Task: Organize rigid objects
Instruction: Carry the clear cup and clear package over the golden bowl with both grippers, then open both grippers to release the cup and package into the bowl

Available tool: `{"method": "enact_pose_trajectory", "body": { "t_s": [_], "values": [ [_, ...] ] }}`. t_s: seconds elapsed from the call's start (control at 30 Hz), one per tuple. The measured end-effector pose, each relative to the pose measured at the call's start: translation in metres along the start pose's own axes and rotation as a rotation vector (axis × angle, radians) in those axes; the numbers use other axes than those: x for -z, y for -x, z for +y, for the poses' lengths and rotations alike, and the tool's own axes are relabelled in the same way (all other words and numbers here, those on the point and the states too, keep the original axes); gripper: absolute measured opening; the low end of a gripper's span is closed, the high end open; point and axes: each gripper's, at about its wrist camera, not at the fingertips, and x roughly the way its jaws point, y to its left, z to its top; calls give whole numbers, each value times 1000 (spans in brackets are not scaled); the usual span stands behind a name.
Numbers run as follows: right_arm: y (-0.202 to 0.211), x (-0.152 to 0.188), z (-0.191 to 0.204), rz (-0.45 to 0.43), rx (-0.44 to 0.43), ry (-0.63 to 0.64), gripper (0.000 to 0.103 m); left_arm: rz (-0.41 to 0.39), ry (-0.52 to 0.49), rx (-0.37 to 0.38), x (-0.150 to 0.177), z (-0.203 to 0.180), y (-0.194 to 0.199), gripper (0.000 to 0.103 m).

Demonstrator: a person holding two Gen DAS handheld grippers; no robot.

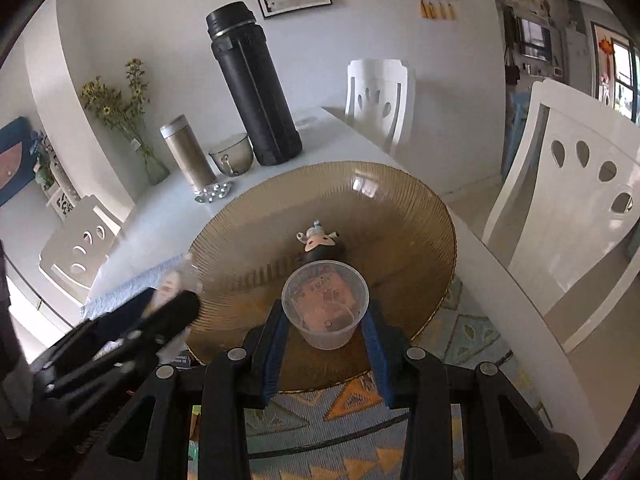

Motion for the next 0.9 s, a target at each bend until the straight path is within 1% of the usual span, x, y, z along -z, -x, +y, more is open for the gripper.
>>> {"method": "enact_pose_trajectory", "body": {
  "t_s": [0.03, 0.07, 0.1, 0.13, 0.17, 0.2, 0.23, 0.27, 0.33, 0.4, 0.53, 0.6, 0.67, 0.73, 0.83, 0.9],
  "values": [
    [1, -1, 0, -4, 8, 5, 37, 0, 1, -1, 0, 0, 0, 47],
    [-1, -3, 0, -5, 20, 12, 37, 0, -3, -8, -1, 0, 1, 56],
    [0, -5, 1, -3, 31, 20, 37, -3, -6, -21, -3, 1, 4, 62],
    [1, -9, 2, 1, 39, 24, 43, -13, -5, -40, -4, 3, 9, 64],
    [3, -11, 2, 4, 43, 20, 47, -28, 2, -54, -6, 7, 18, 64],
    [10, -13, 1, -3, 43, 9, 53, -35, 9, -52, -8, 10, 25, 64],
    [18, -15, 0, -23, 36, -8, 58, -45, 19, -43, -9, 14, 36, 65],
    [28, -16, -1, -45, 25, -20, 58, -59, 29, -37, -10, 20, 50, 65],
    [47, -18, 1, -80, 0, -24, 59, -101, 42, -49, -11, 31, 79, 66],
    [64, -17, 5, -99, -11, -19, 60, -135, 56, -75, -10, 40, 105, 69],
    [93, -1, 19, -113, -77, 3, 65, -175, 85, -143, 8, 59, 159, 69],
    [102, 15, 31, -100, -109, 31, 67, -186, 92, -171, 22, 66, 180, 70],
    [105, 39, 46, -72, -147, 83, 68, -181, 100, -204, 44, 75, 196, 73],
    [101, 66, 62, -42, -158, 141, 68, -162, 113, -241, 71, 85, 204, 75],
    [83, 105, 81, 20, -161, 230, 68, -120, 148, -284, 109, 101, 202, 75],
    [70, 130, 89, 42, -146, 278, 68, -75, 182, -301, 137, 116, 190, 75]
  ]
}}
